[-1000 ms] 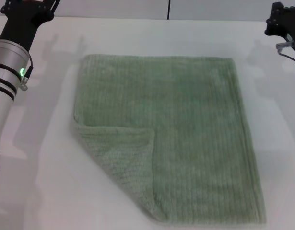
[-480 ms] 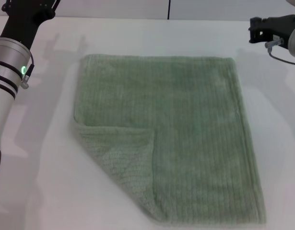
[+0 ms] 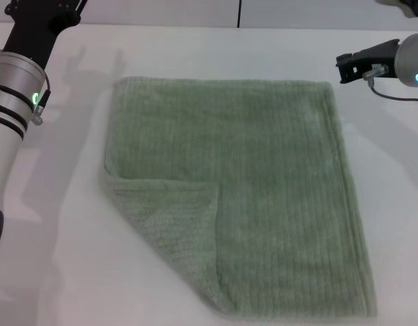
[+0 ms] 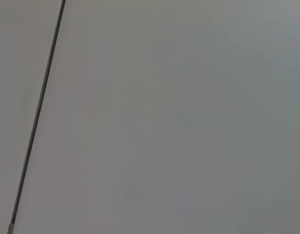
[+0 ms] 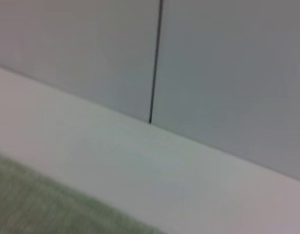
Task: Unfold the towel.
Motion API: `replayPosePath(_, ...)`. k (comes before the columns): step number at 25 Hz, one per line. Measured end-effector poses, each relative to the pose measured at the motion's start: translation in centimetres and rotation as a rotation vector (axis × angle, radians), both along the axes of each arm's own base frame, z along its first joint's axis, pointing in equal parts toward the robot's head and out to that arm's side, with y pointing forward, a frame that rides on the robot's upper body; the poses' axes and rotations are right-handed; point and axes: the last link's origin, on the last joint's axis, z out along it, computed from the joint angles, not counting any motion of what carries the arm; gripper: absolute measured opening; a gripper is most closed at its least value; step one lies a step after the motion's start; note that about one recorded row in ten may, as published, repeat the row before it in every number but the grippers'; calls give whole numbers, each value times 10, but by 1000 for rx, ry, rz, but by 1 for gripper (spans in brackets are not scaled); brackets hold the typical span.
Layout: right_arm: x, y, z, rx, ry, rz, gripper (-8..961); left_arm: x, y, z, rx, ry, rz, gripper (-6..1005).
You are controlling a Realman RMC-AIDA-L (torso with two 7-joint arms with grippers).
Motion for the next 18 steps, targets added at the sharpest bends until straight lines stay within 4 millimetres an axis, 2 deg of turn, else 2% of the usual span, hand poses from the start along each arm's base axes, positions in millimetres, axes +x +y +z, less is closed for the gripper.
replayPosePath(18, -1, 8, -12, -175, -102, -15, -1, -3, -5, -4, -10, -19, 8, 793)
